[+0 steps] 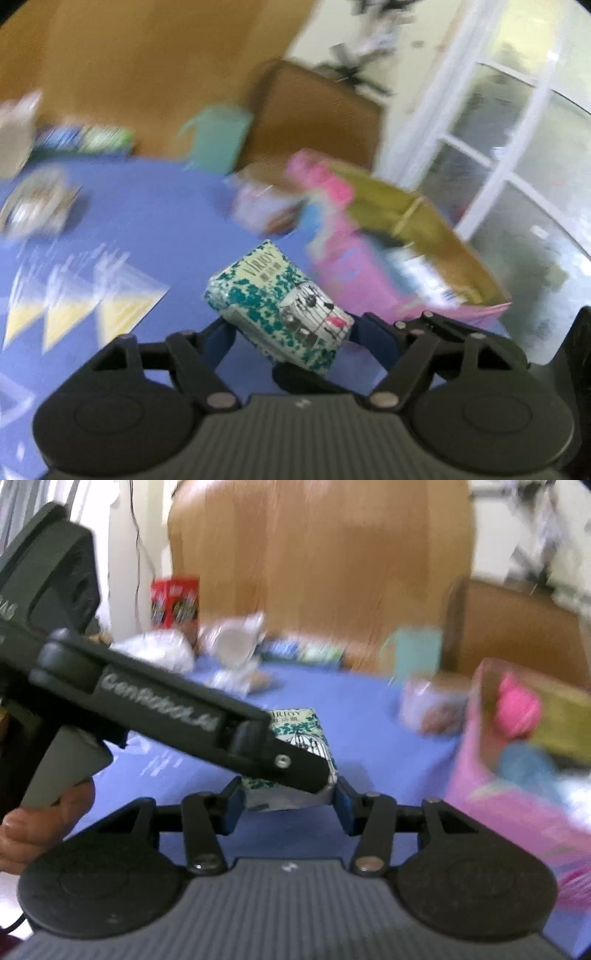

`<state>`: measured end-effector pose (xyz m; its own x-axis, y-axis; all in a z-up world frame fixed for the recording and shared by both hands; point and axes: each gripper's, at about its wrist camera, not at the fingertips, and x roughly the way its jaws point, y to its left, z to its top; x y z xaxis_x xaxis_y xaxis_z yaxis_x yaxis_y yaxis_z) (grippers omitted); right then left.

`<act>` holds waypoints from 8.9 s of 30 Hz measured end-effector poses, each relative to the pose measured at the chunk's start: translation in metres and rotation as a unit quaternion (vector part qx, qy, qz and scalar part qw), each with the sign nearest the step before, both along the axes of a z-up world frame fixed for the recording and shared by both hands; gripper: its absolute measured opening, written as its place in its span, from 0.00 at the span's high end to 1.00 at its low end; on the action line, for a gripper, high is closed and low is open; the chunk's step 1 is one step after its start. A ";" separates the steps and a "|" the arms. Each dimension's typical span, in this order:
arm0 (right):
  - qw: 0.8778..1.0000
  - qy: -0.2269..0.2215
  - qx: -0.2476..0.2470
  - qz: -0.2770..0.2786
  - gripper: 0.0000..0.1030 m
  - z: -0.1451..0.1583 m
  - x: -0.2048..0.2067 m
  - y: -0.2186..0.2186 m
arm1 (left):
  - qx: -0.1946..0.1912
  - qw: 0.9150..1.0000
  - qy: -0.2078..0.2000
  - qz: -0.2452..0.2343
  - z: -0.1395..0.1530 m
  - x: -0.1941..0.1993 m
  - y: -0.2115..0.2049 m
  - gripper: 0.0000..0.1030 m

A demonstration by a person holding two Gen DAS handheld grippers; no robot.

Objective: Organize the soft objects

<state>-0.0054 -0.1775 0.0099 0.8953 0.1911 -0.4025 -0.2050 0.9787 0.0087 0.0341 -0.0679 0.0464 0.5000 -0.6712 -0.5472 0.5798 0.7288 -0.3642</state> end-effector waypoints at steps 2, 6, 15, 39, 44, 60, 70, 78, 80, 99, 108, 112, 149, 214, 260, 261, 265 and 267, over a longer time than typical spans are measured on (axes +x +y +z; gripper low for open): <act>0.999 -0.027 0.004 -0.029 0.48 0.012 -0.011 -0.019 | -0.002 0.999 -0.022 -0.026 0.016 0.000 -0.026 0.22; 0.994 -0.049 0.016 -0.095 0.48 0.027 -0.032 -0.067 | 0.000 0.996 -0.038 -0.083 0.031 0.005 -0.091 0.21; 0.966 -0.025 -0.002 -0.256 0.43 0.013 -0.030 -0.160 | 0.085 0.987 -0.070 -0.118 0.015 0.012 -0.221 0.06; 0.946 -0.039 0.107 -0.305 0.51 0.015 -0.054 -0.173 | 0.115 0.989 -0.098 -0.008 0.021 0.008 -0.161 0.00; 0.953 -0.037 0.103 -0.282 0.51 0.020 -0.047 -0.154 | 0.113 0.989 -0.096 0.021 0.017 0.009 -0.135 0.00; 0.959 -0.021 0.101 -0.264 0.50 0.028 -0.029 -0.107 | 0.114 0.982 -0.117 0.095 0.004 0.004 -0.068 0.00; 0.951 -0.001 0.131 -0.279 0.46 0.027 -0.024 -0.110 | 0.133 0.979 -0.101 0.114 -0.003 0.000 -0.052 0.00; 0.953 0.006 0.128 -0.275 0.45 0.025 -0.020 -0.105 | 0.157 0.979 -0.068 0.112 -0.010 -0.002 -0.048 0.00; 0.953 0.010 0.133 -0.274 0.44 0.024 -0.018 -0.109 | 0.158 0.978 -0.063 0.116 -0.010 -0.003 -0.047 0.00; 0.950 0.019 0.144 -0.277 0.42 0.019 -0.014 -0.116 | 0.199 0.971 -0.082 0.105 -0.007 -0.016 -0.059 0.00; 0.951 0.015 0.143 -0.275 0.41 0.021 -0.017 -0.111 | 0.196 0.971 -0.091 0.101 -0.002 -0.024 -0.061 0.00; 0.950 0.014 0.142 -0.276 0.40 0.022 -0.018 -0.109 | 0.193 0.971 -0.092 0.102 -0.001 -0.026 -0.059 0.00; 0.993 0.017 0.063 -0.095 0.38 0.027 0.060 0.009 | 0.212 0.921 -0.024 0.326 -0.036 0.046 0.120 0.00; 0.967 0.069 0.240 -0.040 0.98 0.011 0.031 -0.063 | 0.013 0.997 0.021 0.070 0.005 0.021 0.035 0.63; 0.994 -0.042 -0.075 0.069 0.88 -0.016 0.004 0.022 | 0.035 0.996 0.049 0.064 0.004 0.008 0.036 0.32; 0.994 -0.043 -0.074 0.070 0.88 -0.015 0.004 0.022 | 0.035 0.996 0.050 0.068 0.005 0.010 0.034 0.29; 0.994 -0.043 -0.069 0.074 0.88 -0.017 -0.005 0.021 | 0.041 0.995 0.082 0.051 -0.006 0.019 0.024 0.54; 0.993 -0.049 -0.073 0.085 0.88 -0.018 -0.014 0.024 | 0.030 0.993 0.104 0.034 -0.011 0.021 0.020 0.69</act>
<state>-0.0193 -0.1533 -0.0080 0.8914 0.2882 -0.3498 -0.3596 0.9195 -0.1586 0.0556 -0.0483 0.0353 0.4144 -0.6025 -0.6821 0.4449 0.7879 -0.4257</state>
